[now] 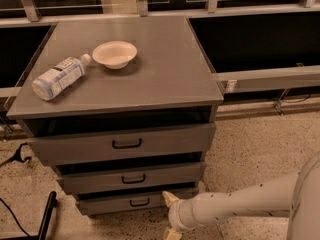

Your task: Open bottom drawer

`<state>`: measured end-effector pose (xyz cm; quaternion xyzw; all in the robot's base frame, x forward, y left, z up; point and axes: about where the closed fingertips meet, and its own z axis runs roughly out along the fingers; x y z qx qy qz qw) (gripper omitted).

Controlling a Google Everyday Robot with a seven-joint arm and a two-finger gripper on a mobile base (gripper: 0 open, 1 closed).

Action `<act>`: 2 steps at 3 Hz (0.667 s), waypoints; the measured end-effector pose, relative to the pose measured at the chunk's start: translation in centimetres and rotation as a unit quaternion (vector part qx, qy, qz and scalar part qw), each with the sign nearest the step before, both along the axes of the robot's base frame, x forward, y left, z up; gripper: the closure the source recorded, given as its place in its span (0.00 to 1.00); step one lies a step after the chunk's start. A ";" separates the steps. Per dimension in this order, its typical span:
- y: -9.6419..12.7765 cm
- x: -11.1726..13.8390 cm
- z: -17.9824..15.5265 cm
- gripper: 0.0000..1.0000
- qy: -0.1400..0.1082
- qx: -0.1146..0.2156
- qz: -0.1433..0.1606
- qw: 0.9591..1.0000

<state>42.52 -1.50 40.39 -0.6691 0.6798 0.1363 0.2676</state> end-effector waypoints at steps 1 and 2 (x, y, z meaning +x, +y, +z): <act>-1.3 1.8 -2.7 0.00 0.011 0.016 -0.018 1.000; -2.2 6.8 -9.1 0.00 0.040 0.033 -0.042 0.998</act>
Offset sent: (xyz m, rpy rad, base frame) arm 0.0703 -0.0343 -0.0999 0.0875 0.0958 -0.1068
